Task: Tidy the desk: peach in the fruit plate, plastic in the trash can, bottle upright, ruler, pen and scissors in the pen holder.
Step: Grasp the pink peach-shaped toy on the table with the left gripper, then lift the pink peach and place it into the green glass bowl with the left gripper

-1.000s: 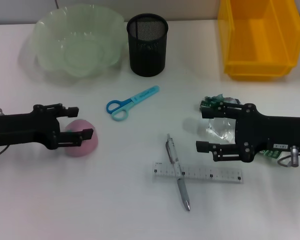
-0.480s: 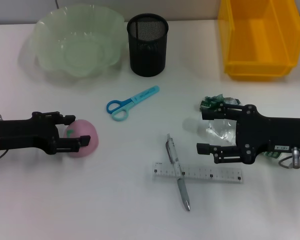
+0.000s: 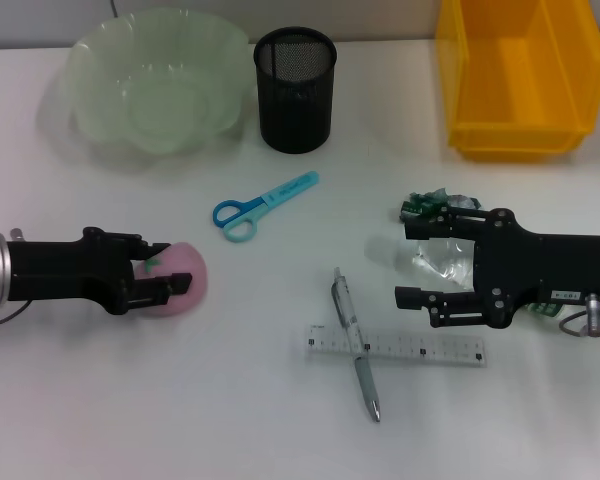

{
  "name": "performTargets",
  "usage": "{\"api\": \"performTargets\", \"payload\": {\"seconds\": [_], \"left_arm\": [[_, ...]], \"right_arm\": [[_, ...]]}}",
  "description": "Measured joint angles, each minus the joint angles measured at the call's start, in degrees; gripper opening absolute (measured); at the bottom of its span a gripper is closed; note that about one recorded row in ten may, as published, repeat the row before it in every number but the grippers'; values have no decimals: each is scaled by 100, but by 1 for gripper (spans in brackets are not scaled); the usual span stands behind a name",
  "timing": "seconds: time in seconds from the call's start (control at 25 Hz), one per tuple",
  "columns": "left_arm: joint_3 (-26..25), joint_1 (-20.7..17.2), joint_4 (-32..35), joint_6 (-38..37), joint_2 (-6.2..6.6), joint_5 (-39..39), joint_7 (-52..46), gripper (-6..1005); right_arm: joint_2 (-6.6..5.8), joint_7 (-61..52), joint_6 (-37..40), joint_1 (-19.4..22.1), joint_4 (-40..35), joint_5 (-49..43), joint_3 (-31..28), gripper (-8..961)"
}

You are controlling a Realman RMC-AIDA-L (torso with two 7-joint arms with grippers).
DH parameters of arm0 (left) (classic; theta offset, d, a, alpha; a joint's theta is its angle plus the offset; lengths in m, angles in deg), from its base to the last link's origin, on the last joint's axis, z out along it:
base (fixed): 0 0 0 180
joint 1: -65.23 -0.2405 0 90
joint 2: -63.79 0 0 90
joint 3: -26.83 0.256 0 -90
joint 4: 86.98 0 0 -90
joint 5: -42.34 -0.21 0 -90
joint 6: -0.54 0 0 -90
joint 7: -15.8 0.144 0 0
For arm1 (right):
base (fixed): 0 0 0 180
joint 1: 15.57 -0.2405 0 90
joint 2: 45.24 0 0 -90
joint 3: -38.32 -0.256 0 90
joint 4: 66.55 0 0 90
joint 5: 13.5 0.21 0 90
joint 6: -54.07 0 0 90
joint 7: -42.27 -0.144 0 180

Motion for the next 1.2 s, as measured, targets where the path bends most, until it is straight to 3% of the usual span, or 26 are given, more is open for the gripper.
{"api": "performTargets", "payload": {"seconds": [0.4,0.56,0.64,0.68,0.76,0.92,1.04,1.08,1.2], "left_arm": [[16,26,11,-184,-4,323,-147,408],[12,-15,-14,-403,6,1196,-170,279],[4,-34,-52,-347,-69,2073,-262,233],[4,-34,-52,-347,-69,2073,-262,220],[13,17,-299,167,-176,3148,-365,193],[15,156,-800,985,-178,3827,-248,167],[-16,378,-1435,2430,-200,4868,533,147],[-16,378,-1435,2430,-200,4868,533,134],[-19,568,-1805,3426,-208,5489,1383,110]], "right_arm": [[-6,0,0,4,0,0,0,797],[-4,-12,0,16,0,0,0,797],[-1,-20,-1,31,0,0,-3,797],[-1,-20,-1,31,0,0,-3,796],[7,-25,-3,40,-1,0,-4,796],[20,-24,-4,51,0,1,-9,796],[36,-17,-5,69,0,20,-14,796],[36,-17,-5,69,0,20,-14,796],[38,-16,-5,76,0,30,-5,796]]}}
